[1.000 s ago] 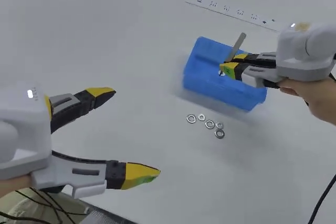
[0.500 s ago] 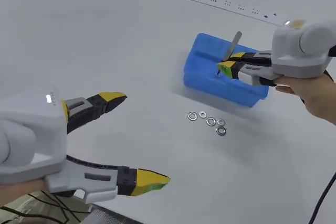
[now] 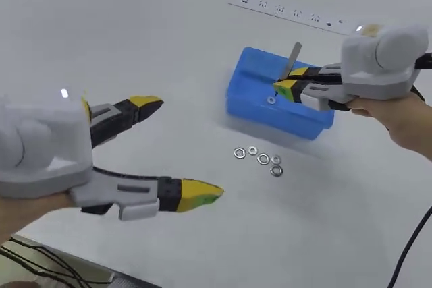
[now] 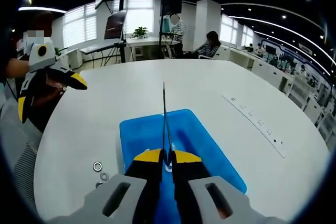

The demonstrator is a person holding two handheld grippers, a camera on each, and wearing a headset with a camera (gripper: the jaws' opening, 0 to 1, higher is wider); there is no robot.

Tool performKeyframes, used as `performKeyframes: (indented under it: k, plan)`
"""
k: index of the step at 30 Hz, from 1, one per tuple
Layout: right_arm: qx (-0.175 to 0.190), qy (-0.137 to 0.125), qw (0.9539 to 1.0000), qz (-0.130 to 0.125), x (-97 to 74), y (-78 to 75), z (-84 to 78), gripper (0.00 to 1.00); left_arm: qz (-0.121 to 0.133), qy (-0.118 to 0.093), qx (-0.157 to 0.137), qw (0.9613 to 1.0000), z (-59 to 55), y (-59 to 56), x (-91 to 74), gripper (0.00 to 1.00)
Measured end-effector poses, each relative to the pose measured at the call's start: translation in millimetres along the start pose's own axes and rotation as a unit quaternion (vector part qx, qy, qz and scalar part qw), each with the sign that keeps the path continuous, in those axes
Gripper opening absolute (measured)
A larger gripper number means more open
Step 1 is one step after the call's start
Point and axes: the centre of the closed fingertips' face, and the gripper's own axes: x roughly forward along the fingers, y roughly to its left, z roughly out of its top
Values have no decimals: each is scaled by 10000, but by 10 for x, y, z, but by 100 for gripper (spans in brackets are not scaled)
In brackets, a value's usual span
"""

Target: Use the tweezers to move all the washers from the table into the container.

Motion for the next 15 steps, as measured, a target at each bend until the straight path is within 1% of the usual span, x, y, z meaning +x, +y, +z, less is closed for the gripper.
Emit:
performKeyframes:
  k: [1,2,3,4,5,6,9,10,12,13,15]
  plan:
    - [-51,-3,10000,32,-10,22,27,8,-157,-67,70,9998,73,15,52,96]
    - [-98,-8,9999,54,-17,41,45,8,-296,-84,151,9994,113,15,91,90]
    - [-154,-13,9999,72,-24,60,65,8,-354,-71,263,9990,134,42,128,85]
    - [-236,-15,9997,110,-39,95,92,8,-395,6,355,9986,137,69,172,82]
    - [-304,-21,9995,126,-50,117,113,8,-452,133,536,9974,138,101,236,83]
    - [-348,-29,9993,129,-61,136,131,8,-507,158,626,9966,156,110,278,83]
    - [-418,-96,9990,155,-108,205,201,8,-655,66,660,9956,276,127,404,78]
    - [-457,-93,9988,157,-117,218,208,8,-698,-6,718,9950,340,139,455,75]
    - [-539,-91,9983,193,-134,256,224,8,-733,-79,761,9944,431,168,544,70]
    - [-563,-91,9982,205,-137,268,225,8,-763,-98,768,9941,461,173,583,68]
    - [-602,-60,9979,223,-137,285,214,8,-870,-118,870,9923,523,167,687,62]
